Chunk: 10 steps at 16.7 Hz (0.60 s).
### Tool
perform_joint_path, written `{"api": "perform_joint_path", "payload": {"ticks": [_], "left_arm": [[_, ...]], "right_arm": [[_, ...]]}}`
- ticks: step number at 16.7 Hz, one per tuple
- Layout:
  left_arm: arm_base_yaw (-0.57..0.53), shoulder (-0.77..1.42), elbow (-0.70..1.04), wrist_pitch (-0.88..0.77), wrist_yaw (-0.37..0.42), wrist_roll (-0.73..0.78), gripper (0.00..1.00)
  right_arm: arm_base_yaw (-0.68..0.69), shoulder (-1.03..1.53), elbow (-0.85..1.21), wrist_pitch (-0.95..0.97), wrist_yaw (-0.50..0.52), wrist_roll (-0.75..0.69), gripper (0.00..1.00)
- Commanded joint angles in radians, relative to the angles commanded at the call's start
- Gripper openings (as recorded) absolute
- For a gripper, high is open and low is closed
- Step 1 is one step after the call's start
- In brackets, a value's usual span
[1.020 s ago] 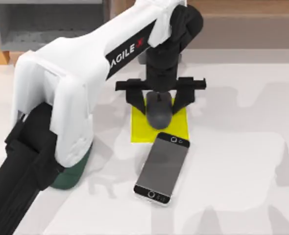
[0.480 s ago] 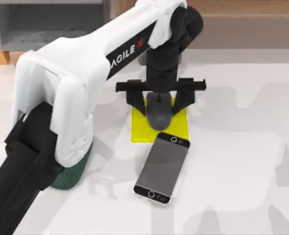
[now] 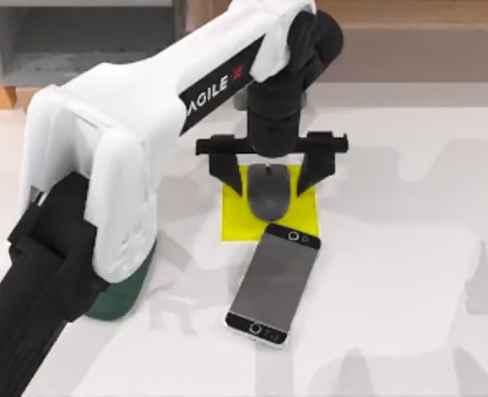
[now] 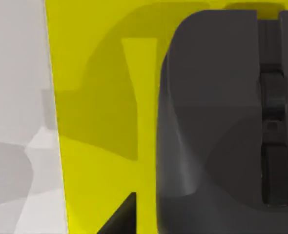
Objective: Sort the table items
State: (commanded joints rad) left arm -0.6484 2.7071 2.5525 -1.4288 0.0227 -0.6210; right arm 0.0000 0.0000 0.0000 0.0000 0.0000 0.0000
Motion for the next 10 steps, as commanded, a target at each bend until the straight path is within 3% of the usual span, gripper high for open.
{"api": "perform_joint_path", "payload": {"ticks": [10], "left_arm": [[0.002, -0.002, -0.001, 0.001, 0.0, 0.001, 1.0]], "right_arm": [[0.0, 0.0, 0.0, 0.0, 0.0, 0.0, 1.0]]}}
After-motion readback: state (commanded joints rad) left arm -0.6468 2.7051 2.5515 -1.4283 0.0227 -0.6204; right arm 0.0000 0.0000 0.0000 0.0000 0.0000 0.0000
